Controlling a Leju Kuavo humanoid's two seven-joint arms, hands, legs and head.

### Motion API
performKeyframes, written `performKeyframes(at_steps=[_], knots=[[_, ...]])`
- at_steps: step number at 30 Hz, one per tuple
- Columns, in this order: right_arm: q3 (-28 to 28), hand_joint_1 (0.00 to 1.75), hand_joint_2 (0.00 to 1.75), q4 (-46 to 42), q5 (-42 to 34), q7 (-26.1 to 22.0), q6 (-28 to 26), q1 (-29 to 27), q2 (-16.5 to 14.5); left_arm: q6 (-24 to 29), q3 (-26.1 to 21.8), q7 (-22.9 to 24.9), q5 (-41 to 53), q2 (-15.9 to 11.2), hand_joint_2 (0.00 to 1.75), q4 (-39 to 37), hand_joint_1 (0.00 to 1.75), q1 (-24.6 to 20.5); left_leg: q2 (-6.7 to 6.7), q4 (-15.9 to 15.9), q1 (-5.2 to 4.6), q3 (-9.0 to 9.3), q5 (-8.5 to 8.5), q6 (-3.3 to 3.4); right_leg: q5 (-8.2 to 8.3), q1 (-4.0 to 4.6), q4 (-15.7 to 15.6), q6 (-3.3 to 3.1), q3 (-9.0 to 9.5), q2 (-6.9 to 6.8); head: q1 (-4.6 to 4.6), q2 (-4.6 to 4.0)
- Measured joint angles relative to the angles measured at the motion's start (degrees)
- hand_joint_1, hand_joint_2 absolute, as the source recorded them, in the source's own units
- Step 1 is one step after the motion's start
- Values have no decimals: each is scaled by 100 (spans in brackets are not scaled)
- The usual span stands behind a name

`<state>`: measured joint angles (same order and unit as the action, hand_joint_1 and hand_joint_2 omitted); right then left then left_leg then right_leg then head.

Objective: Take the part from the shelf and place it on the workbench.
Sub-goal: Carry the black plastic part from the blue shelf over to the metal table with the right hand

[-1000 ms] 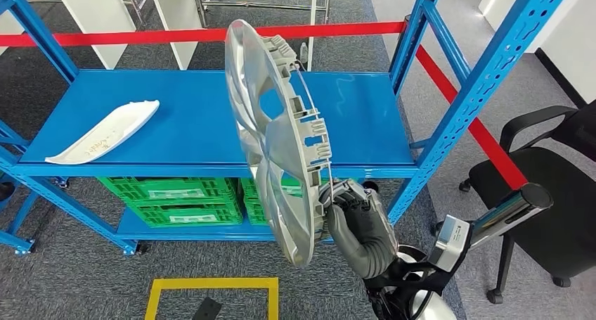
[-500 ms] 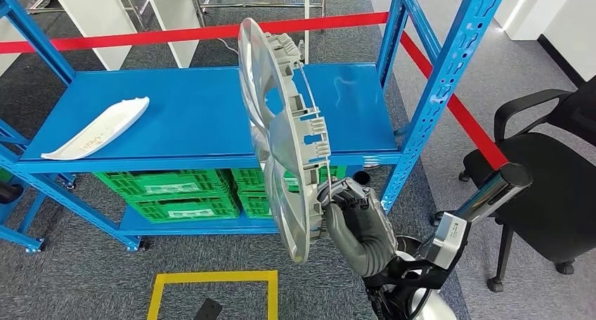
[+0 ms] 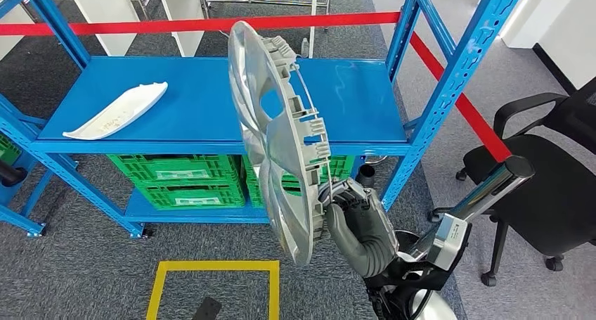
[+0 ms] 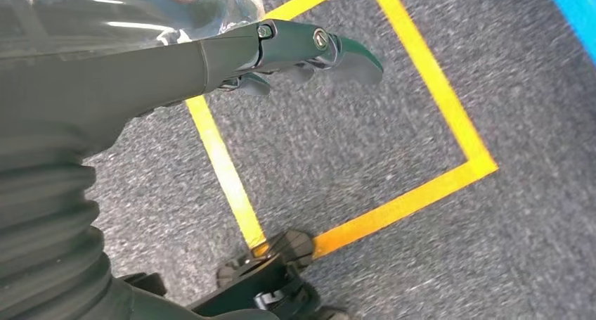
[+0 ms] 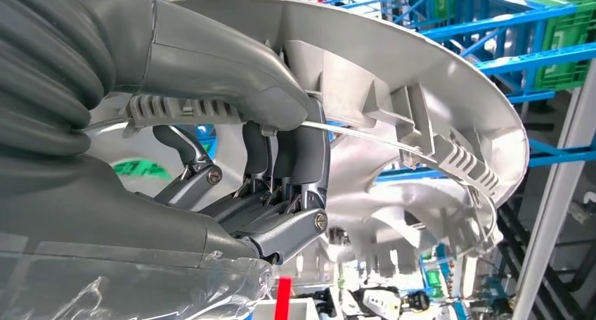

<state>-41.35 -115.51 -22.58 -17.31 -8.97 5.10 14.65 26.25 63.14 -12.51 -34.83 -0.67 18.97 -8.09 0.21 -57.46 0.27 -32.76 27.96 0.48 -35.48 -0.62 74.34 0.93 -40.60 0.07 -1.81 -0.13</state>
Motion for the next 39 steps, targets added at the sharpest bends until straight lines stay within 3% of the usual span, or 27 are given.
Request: performKeyframes(at_steps=[1, 2, 4, 6, 9, 10, 12, 14, 15, 16, 17, 20, 22, 24, 26, 27, 29, 31, 32, 33, 35, 36, 39], knots=[[0, 175, 175, 0, -1, 2, -13, -4, 3, 0, 1, 7, 1, 1, 175, 0, 0, 1, 0, -26, 0, -57, -23, -6, 4, -1, 58, 5, 41, 0, -1, 0], [0, 175, 175, 0, -1, 4, -26, -5, 6, 0, 1, 10, 1, 2, 175, 0, 0, 0, 0, -54, 2, -105, -40, -14, 111, -3, -122, 5, 196, -1, -2, 0], [2, 175, 175, 1, -3, 5, -49, -4, 10, 1, 1, 16, 1, 4, 175, 0, 0, -1, -2, -125, 0, -193, -61, -43, 373, -1, -882, -13, 679, 0, -4, 0], [6, 175, 175, 0, -8, 2, -78, -6, 13, 2, 0, 25, 1, 7, 175, 0, 0, -4, -7, -198, -15, -281, -93, -98, 481, 13, -1383, -70, 925, 14, -3, 0], [9, 175, 175, 0, -23, -3, -129, -23, 15, 3, 1, 33, 1, 5, 175, 0, 0, 2, -13, -215, -13, -348, -156, -202, 539, 21, -1430, -187, 861, 25, 2, 0], [10, 175, 175, 0, -27, -3, -144, -25, 15, 3, 1, 34, 0, 4, 175, 0, 0, 3, -18, -250, -10, -366, -104, -235, 574, 10, -1439, -228, 841, 18, 8, 0], [12, 175, 175, 0, -27, -2, -170, -26, 15, 4, 1, 38, -1, 1, 175, 0, 0, 4, -25, -603, 4, -483, 221, -297, 645, -16, -1459, -299, 789, -2, 34, 0], [12, 175, 175, 1, -27, -2, -191, -32, 15, 4, 1, 43, -3, 1, 175, 0, 0, 6, -26, -1315, 20, -690, 672, -343, 703, -10, -1455, -327, 717, -12, 58, 0], [11, 175, 175, 1, -27, -2, -196, -39, 15, 4, 1, 45, -5, 1, 175, 0, 0, 8, -26, -1605, 24, -751, 809, -351, 734, -5, -1451, -329, 675, -14, 60, 0], [11, 175, 175, 2, -28, -2, -202, -47, 15, 5, 1, 46, -8, 1, 175, 0, 0, 9, -26, -1708, 24, -721, 839, -350, 764, -2, -1448, -327, 635, -15, 61, 0], [10, 175, 175, 2, -28, -1, -208, -56, 15, 7, 2, 47, -11, 1, 175, 0, 0, 10, -26, -1578, 24, -579, 761, -340, 792, 0, -1445, -319, 601, -12, 61, 0], [10, 175, 175, 2, -28, 4, -221, -68, 15, 15, 2, 47, -16, 0, 175, 0, 0, 1, -33, -423, 9, 159, 365, -263, 861, 9, -1437, -269, 544, -2, 58, 0], [11, 175, 175, 2, -28, 4, -227, -72, 15, 20, 2, 47, -18, -1, 175, 0, 0, -3, -40, -40, -18, 341, 315, -204, 915, 12, -1434, -199, 501, -4, 56, 0], [11, 175, 175, 2, -28, 4, -231, -77, 15, 22, 2, 47, -19, 0, 175, 0, 0, 10, -36, 2, -29, 311, 272, -140, 974, 7, -1451, -118, 465, -5, 57, 0], [14, 175, 175, 1, -28, 4, -231, -82, 16, 26, 2, 47, -23, -1, 175, 0, 0, 13, -15, 48, -8, 263, 182, -60, 849, 4, -1344, -62, 408, -1, 47, 0], [15, 175, 175, 1, -28, 4, -232, -84, 17, 27, 1, 47, -25, -1, 175, 1, 0, 8, -4, 65, 5, 225, 137, -27, 669, 3, -1137, -42, 332, 1, 35, 0], [15, 175, 175, 2, -28, 4, -232, -88, 17, 25, 2, 47, -28, 2, 175, 2, 0, 7, 3, 39, 3, 116, 76, 6, 196, -3, -422, -15, 92, 3, 11, 0], [14, 175, 175, 4, -28, 7, -233, -95, 18, 22, 3, 47, -32, 5, 175, 2, 0, 16, 5, -8, -3, 0, 25, 8, -29, -4, 83, 3, -15, 2, 4, 0], [13, 175, 175, 5, -28, 8, -233, -97, 19, 22, 3, 47, -34, 5, 175, 2, 0, 18, 5, -35, -4, -54, 4, 2, 17, -5, 31, 3, 80, 1, 3, 0], [13, 175, 175, 7, -28, 10, -233, -98, 19, 22, 3, 47, -37, 7, 175, 2, 0, 19, 3, -64, -3, -100, -12, -6, 151, -5, -248, -3, 285, 1, 3, 0], [13, 175, 175, 7, -28, 12, -233, -92, 19, 22, 3, 46, -39, 10, 175, 3, 0, 17, -1, -136, -10, -184, -34, -40, 397, 3, -1047, -35, 765, 2, 2, 0], [13, 175, 175, 7, -28, 13, -233, -89, 19, 23, 2, 46, -40, 11, 175, 4, 0, 15, -3, -167, -14, -226, -53, -66, 457, 13, -1318, -62, 905, 10, 3, 0], [13, 175, 175, 4, -28, 14, -238, -92, 19, 25, 2, 46, -43, 16, 175, 4, 0, 18, -8, -188, -14, -304, -139, -171, 506, 42, -1455, -168, 906, 33, 10, 0]])
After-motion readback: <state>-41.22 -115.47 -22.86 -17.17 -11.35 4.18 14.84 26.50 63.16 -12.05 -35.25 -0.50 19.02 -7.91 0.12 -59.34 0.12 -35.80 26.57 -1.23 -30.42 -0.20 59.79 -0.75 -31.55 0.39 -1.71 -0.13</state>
